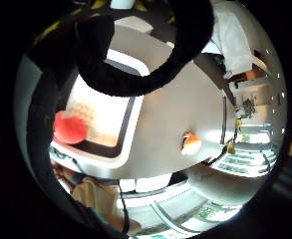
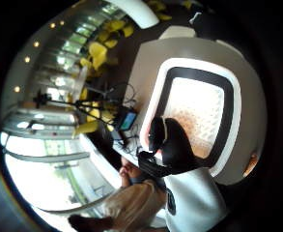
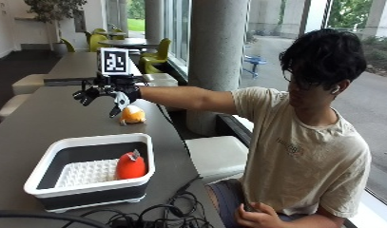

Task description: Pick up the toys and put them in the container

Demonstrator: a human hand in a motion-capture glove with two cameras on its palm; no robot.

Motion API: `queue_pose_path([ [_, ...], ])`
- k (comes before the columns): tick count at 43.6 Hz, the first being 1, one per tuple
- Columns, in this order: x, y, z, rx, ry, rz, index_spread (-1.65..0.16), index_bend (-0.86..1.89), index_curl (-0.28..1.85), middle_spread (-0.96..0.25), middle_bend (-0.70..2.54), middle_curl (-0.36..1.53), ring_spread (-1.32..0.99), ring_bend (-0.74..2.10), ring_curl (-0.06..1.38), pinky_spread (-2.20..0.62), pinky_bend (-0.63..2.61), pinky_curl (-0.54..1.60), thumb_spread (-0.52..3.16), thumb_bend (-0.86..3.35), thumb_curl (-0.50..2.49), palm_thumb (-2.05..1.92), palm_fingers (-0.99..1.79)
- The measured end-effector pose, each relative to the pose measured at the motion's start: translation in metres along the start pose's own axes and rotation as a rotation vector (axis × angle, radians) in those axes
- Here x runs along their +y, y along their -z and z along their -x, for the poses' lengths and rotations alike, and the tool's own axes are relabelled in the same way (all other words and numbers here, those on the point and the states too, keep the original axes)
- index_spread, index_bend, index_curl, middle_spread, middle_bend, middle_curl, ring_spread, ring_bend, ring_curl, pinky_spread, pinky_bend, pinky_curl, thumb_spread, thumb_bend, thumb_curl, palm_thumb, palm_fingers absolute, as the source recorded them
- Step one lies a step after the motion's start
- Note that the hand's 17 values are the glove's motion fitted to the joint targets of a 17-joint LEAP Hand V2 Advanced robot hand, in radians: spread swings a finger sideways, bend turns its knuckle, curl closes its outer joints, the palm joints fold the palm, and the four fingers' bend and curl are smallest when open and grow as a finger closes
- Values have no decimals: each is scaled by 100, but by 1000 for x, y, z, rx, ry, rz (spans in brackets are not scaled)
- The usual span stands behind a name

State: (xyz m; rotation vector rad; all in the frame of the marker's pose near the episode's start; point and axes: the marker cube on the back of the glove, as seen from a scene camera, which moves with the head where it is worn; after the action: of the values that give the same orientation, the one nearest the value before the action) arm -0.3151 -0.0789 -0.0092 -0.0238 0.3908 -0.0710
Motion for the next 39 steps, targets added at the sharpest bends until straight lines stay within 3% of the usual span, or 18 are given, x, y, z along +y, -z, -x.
queue_pose_path([
  [4,-6,1,-4,34,139,-7,-35,24,60,-6,16,43,-8,27,47,0,102,34,131,-1,45,22,0],
  [16,-6,-5,-12,35,184,0,-35,26,59,-6,16,40,-8,26,47,0,101,34,132,-1,42,23,1],
  [29,9,-47,-101,195,-3,73,-34,24,57,-6,16,37,-9,25,46,-1,98,34,136,-2,37,16,-2],
  [39,41,-59,-191,165,-139,55,-33,23,56,-6,15,34,-9,20,45,-1,96,34,140,-1,35,11,-4],
])
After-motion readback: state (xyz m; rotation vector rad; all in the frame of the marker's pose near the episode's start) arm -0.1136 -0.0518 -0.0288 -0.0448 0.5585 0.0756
